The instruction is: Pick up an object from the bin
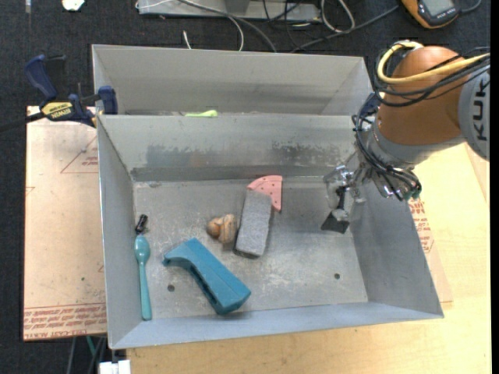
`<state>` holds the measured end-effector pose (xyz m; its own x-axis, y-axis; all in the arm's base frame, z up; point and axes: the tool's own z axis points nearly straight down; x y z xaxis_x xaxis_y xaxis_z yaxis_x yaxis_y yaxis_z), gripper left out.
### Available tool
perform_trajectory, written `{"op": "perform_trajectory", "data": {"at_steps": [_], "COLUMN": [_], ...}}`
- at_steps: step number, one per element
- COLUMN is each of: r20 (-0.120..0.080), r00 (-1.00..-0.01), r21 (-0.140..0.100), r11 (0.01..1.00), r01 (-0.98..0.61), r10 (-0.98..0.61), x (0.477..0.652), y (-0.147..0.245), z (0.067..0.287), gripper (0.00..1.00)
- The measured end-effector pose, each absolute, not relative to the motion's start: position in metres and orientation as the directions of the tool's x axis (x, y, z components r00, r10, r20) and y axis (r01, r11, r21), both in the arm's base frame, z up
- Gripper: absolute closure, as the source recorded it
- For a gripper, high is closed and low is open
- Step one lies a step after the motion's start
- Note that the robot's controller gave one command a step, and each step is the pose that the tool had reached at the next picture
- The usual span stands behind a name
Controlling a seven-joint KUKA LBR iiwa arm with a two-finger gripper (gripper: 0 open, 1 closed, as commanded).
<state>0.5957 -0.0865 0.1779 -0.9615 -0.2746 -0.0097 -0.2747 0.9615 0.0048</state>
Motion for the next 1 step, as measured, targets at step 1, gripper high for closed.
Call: {"op": "perform_trajectory", "data": {"at_steps": [1], "r20": [-0.011], "r00": [-0.965], "r21": [0.006], "r11": [0.965], "r01": [-0.261], "r10": [-0.261], "x": [0.6003], "y": [-0.0764], "z": [0.2548], "gripper": [1.00]}}
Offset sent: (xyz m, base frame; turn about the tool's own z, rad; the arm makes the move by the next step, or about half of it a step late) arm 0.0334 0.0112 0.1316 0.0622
